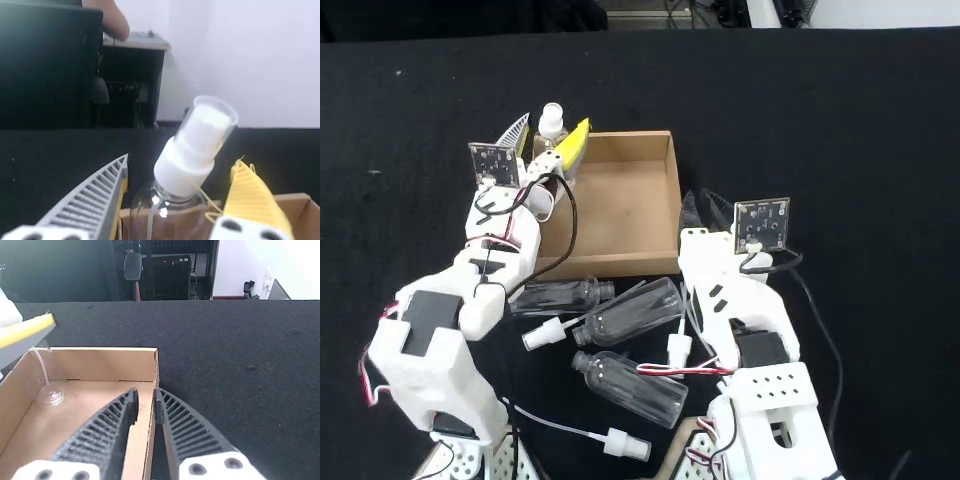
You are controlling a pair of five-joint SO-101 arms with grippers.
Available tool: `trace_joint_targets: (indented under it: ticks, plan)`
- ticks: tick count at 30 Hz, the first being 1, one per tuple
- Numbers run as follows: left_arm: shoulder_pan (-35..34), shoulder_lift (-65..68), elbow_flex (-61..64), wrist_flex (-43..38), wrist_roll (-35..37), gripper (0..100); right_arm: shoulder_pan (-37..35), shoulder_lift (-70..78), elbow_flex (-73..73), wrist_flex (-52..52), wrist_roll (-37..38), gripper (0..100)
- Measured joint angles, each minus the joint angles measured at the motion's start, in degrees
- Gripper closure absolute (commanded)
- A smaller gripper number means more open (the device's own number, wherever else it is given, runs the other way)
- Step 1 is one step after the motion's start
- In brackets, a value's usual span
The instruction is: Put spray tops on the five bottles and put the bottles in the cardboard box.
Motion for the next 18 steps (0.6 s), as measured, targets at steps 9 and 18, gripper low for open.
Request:
trace_joint_targets:
  ticks: [9, 18]
  plan:
    - [0.0, -3.9, 0.4, 8.4, 0.0, 77, -0.2, 0.0, 0.0, 0.0, 0.0, 94.9]
    - [0.0, -9.9, 5.4, 8.4, 0.0, 77, -0.2, 0.0, 0.0, 0.0, 0.0, 94.9]
